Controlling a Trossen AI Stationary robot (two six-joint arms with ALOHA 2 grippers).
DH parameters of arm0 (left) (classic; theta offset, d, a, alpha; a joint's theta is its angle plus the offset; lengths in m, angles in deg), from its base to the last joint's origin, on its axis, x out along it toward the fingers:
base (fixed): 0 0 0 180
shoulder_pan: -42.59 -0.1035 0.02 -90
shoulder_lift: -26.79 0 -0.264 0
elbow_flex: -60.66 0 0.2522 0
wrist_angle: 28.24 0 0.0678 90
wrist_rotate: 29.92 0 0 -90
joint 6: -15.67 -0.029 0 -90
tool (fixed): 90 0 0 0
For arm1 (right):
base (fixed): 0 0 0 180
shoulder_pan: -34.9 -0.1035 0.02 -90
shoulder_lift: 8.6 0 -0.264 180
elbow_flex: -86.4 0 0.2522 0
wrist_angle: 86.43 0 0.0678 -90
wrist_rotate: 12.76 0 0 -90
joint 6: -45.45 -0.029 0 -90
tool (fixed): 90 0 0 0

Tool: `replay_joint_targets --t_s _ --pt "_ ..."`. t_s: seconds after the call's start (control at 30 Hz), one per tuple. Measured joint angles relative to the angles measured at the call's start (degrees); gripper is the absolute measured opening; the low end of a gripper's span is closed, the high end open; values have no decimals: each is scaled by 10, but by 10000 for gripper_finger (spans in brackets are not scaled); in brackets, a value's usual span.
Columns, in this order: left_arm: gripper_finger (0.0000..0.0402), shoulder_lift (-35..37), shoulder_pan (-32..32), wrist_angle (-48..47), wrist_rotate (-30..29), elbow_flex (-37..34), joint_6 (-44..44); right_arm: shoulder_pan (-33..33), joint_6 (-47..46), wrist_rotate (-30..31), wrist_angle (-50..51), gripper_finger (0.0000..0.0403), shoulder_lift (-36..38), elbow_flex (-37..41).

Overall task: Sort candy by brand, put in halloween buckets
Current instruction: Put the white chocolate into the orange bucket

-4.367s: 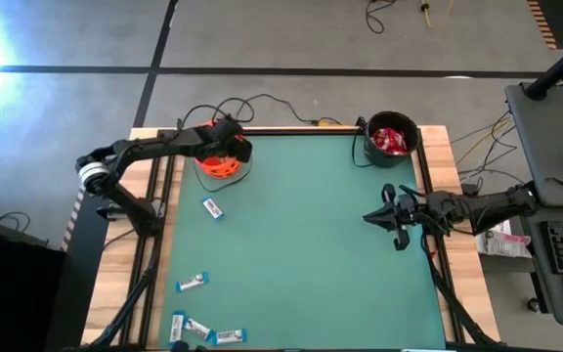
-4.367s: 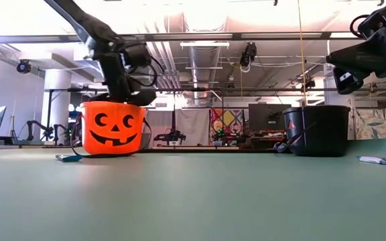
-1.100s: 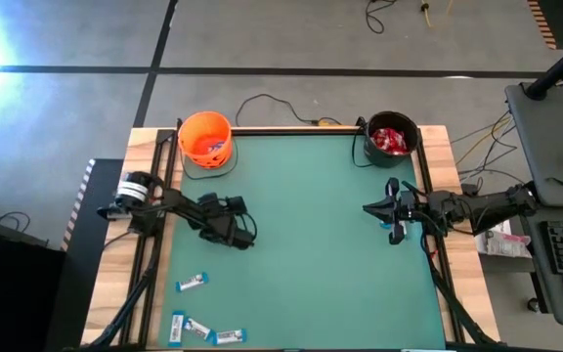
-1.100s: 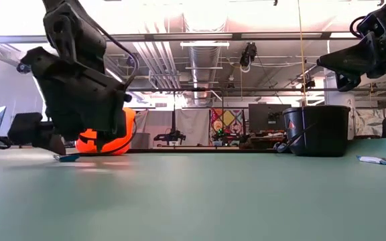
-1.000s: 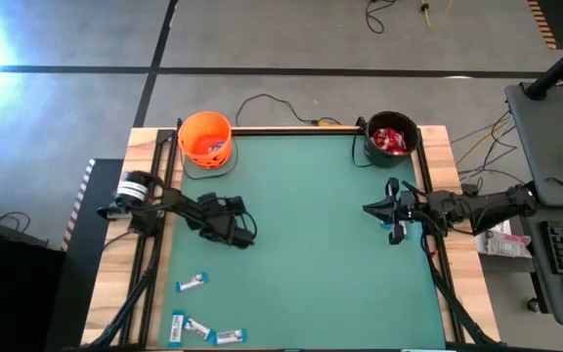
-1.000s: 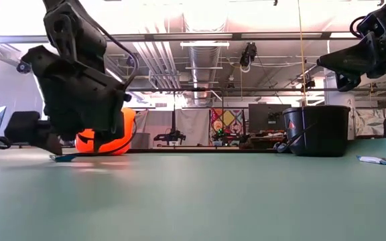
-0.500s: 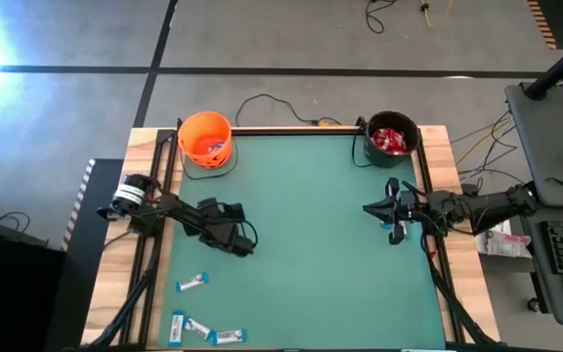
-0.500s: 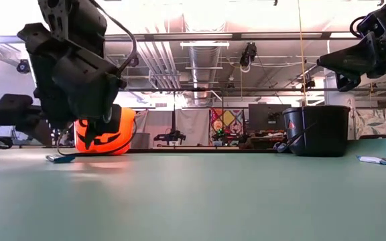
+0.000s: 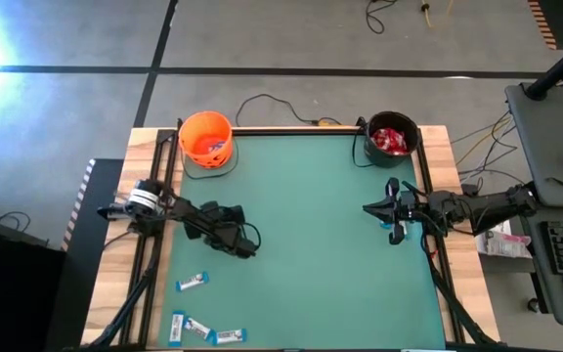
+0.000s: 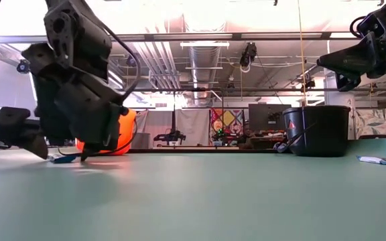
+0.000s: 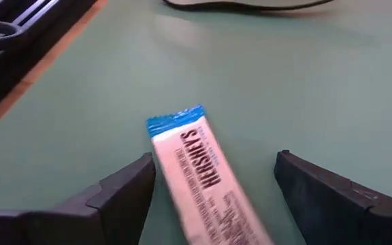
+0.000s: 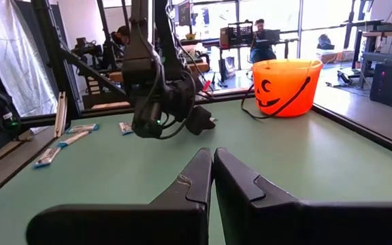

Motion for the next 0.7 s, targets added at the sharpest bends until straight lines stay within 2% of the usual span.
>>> replay_joint_targets --t_s 0.23,0.57,0.7 --pt "235 2 -23 26 -18 -4 -16 0 0 0 0 9 0 0" --pt "101 3 -25 67 -45 -5 -86 0 0 0 0 9 0 0" --pt "87 2 -21 67 -45 8 -104 0 0 0 0 9 0 0"
